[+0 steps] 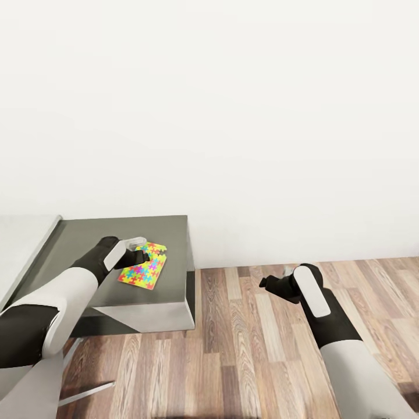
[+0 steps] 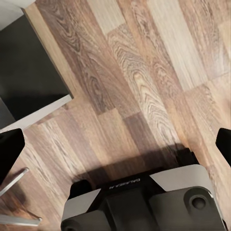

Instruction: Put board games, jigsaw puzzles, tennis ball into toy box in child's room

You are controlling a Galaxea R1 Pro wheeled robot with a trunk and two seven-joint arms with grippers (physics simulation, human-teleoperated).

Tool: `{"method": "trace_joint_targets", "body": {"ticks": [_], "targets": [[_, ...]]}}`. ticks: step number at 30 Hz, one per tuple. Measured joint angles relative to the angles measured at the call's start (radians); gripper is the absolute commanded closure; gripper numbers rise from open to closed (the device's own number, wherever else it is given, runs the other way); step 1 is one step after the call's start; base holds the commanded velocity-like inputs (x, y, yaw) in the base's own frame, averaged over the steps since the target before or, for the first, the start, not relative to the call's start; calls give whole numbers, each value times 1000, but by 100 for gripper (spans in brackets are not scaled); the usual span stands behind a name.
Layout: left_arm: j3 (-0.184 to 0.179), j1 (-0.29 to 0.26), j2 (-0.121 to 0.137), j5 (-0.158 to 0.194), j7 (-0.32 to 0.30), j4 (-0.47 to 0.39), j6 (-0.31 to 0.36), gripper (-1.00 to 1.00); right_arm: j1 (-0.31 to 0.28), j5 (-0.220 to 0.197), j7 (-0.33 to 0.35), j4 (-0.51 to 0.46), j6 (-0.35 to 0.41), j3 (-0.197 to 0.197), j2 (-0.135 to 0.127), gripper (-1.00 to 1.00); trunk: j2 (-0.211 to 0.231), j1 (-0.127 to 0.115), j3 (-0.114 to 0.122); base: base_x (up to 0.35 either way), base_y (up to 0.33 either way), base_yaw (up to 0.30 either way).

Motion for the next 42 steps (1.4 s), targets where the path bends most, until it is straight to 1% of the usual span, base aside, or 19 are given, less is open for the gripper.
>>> {"method": "trace_joint_targets", "body": {"ticks": [3, 6, 15, 23, 28, 31, 42], "targets": [[-3, 0, -1, -18, 2, -2, 2, -100, 0, 0, 0, 4, 0, 0, 2, -100, 0, 0, 0, -22, -196, -3], [-4, -1, 0, -26, 4, -2, 3, -100, 1, 0, 0, 5, 0, 0, 2, -100, 0, 0, 0, -6, -108, -119], [-4, 0, -1, -22, 3, 1, 3, -100, 0, 0, 0, 6, 0, 0, 2, -100, 0, 0, 2, -1, -13, -59], [-4, 0, -1, -23, 3, 2, 3, -100, 1, 0, 0, 6, 0, 0, 2, -100, 0, 0, 2, 0, -134, -8], [-4, 0, -1, -28, 3, 5, 3, -100, 0, 0, 0, 6, 0, 0, 2, -100, 0, 0, 4, 0, -96, -125], [-3, 0, -1, -23, 3, 7, 3, -100, 1, 0, 0, 7, 0, 0, 2, -100, 0, 0, 4, 0, -103, -34], [-3, 0, 0, -18, 2, 7, 2, -100, 0, 0, 0, 7, 0, 0, 4, -100, 0, 0, 4, 0, -11, -4]]}}
